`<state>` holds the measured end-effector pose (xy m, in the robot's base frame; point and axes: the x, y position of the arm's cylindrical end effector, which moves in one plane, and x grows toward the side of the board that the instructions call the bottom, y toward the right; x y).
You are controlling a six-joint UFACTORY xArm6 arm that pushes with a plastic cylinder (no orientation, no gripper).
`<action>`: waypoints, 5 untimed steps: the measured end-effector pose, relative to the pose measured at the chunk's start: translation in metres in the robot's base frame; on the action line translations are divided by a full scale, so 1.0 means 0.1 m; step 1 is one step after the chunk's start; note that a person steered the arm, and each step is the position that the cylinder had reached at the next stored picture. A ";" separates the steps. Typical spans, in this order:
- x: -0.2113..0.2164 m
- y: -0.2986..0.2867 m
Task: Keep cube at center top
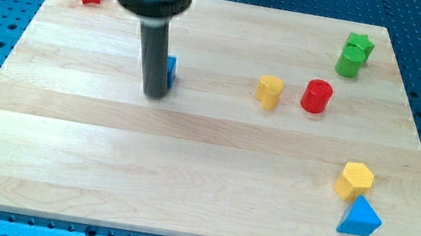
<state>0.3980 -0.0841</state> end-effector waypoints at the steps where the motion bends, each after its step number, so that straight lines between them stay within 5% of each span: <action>1: -0.62 0.38; 3: -0.40 -0.49; 5: -0.98 0.49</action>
<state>0.3000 -0.0350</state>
